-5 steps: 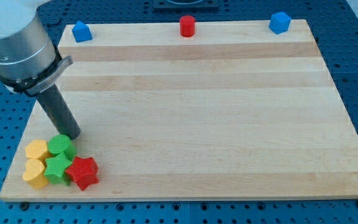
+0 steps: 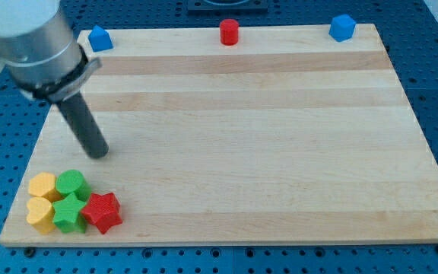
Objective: Move your arm closer to the blue triangle
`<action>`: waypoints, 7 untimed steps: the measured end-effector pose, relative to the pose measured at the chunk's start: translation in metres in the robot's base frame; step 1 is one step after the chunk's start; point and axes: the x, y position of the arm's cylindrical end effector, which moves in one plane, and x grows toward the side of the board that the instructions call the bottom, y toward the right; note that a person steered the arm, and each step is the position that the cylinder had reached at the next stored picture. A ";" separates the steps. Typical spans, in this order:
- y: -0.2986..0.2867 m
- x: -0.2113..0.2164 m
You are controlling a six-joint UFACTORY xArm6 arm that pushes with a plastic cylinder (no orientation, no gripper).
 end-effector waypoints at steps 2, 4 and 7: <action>0.015 -0.135; 0.027 -0.273; -0.082 -0.271</action>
